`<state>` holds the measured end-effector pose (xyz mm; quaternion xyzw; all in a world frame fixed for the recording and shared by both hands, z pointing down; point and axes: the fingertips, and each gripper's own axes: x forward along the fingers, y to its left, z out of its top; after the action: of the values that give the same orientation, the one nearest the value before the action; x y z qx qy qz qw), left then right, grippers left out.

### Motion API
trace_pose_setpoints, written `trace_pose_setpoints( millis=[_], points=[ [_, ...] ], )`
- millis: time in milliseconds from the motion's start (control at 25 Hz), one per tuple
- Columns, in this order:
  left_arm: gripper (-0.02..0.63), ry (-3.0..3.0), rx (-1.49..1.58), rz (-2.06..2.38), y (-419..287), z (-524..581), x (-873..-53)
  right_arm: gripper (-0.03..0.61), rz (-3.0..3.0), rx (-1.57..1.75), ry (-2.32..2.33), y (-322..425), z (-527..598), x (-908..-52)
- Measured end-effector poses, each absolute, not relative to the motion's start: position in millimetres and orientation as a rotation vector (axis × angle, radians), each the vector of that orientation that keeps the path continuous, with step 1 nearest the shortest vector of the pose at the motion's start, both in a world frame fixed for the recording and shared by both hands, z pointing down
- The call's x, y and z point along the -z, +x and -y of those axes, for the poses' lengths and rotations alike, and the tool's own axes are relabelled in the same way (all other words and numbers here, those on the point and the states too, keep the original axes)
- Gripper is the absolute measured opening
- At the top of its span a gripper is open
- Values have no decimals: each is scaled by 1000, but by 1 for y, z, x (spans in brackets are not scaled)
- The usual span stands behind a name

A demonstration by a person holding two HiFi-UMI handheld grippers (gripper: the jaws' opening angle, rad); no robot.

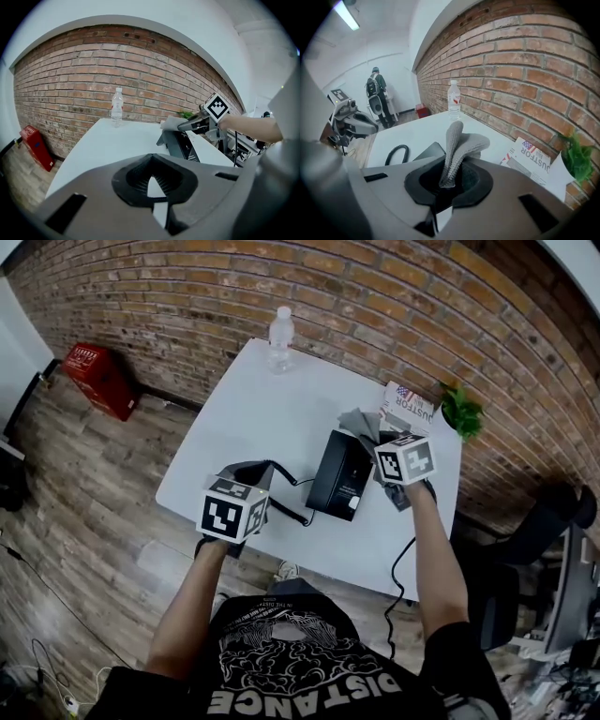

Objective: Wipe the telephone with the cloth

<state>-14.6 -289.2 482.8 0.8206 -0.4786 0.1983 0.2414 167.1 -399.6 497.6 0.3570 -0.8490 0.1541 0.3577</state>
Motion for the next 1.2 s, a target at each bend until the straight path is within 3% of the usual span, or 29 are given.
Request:
trace_pose_setpoints(
  millis=[1200],
  points=[
    [5,2107,-491,1420,-33,277,-507,12,2214,-530,600,120,421,-511]
  ],
)
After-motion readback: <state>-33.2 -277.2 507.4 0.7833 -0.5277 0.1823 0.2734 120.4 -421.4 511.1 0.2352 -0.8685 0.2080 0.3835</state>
